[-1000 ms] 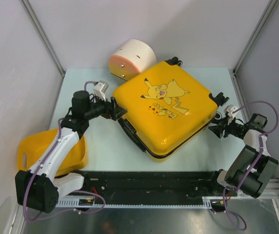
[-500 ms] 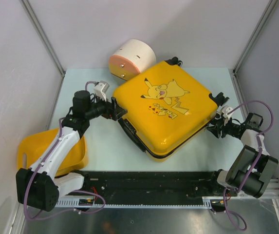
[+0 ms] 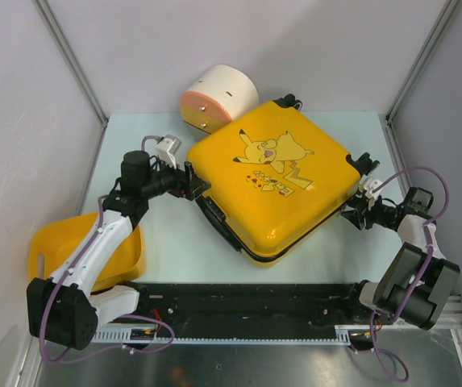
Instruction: Open, take out, and arrange the luggage
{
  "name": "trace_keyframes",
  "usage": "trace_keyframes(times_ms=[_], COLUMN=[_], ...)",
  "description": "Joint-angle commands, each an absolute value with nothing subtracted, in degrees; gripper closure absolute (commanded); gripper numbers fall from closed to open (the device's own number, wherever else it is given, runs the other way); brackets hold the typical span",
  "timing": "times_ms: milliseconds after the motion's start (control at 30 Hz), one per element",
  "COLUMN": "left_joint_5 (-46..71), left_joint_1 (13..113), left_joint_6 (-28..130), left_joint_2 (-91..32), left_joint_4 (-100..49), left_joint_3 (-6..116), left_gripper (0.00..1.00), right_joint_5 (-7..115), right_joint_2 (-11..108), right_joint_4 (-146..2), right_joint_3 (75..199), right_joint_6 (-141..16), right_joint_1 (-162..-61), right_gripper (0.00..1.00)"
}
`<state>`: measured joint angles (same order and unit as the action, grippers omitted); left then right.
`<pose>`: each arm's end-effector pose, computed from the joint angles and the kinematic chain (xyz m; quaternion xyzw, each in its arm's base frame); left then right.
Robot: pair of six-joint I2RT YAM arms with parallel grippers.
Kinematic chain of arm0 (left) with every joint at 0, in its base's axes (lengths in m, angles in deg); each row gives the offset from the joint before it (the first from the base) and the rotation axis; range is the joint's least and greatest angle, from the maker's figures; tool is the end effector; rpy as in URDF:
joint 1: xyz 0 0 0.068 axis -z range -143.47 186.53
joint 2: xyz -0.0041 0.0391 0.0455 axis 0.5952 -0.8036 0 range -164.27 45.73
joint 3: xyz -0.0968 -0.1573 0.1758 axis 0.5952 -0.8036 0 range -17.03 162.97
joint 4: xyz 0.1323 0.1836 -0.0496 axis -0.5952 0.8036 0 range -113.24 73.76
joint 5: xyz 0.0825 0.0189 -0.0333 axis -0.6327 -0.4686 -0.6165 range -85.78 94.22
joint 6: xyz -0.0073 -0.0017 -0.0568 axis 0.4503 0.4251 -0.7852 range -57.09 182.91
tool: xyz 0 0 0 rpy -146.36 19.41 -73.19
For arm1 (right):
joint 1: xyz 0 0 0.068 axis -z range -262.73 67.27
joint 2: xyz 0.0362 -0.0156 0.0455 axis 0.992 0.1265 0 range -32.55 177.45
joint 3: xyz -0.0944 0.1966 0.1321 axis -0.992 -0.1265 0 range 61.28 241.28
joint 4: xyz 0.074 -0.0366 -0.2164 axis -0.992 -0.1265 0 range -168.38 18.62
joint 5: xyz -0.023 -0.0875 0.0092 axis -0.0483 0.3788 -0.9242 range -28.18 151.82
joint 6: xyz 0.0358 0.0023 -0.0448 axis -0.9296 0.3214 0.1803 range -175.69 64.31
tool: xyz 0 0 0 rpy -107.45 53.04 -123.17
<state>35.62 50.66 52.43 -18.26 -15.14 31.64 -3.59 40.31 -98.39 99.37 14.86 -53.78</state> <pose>0.2210 -0.0775 0.2927 0.1741 0.7996 -0.3336 0.4681 0.1927 -0.0643 0.1959 -0.4129 0.7161 0.1820 0.5325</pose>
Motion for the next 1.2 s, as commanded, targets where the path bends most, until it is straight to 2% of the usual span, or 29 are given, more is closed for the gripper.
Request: trace_keyframes(times_ms=[0,167,333,467,600,700,833,1000,1167], left_joint_5=[34.1,33.8,33.6,33.2,36.1,42.9,49.4,46.4,40.0], left_joint_1=[51.0,51.1,51.1,50.9,50.9,50.9,51.7,56.8,68.2], left_joint_6=[53.7,53.6,53.8,54.8,59.2,70.0,93.0,113.1,129.3], left_joint_2=[-18.1,-17.8,-17.6,-16.2,-13.9,-12.0,-9.7,-4.6,-1.4], left_joint_4=[-15.7,-15.6,-15.6,-15.3,-13.0,-6.8,7.5,15.9,16.8], left_joint_3=[30.7,30.6,30.3,29.9,29.9,31.4,33.2,29.3,24.2], left_gripper=[0.14,0.14,0.14,0.14,0.13,0.12,0.12,0.12,0.14], right_joint_5=[-7.3,-7.3,-7.3,-7.2,-6.9,-5.8,-3.7,-0.9,0.6], right_joint_2=[38.1,37.6,36.5,35.7,34.7,34.2,34.2,34.3,34.2], right_joint_4=[-98.8,-98.3,-99.9,-101.9,-102.1,-98.7,-94.0,-89.7,-88.0], right_joint_3=[99.1,99.1,99.0,99.0,99.1,99.1,99.1,99.0,99.0], right_joint_6=[15.9,14.5,14.5,16.5,16.7,14.3,10.2,7.3,4.4], right_joint_1=[-55.1,-55.3,-55.0,-53.3,-49.9,-48.6,-49.5,-51.1,-52.6], right_gripper=[0.54,0.62,0.81,1.00,1.00,1.00,1.00,1.00,1.00])
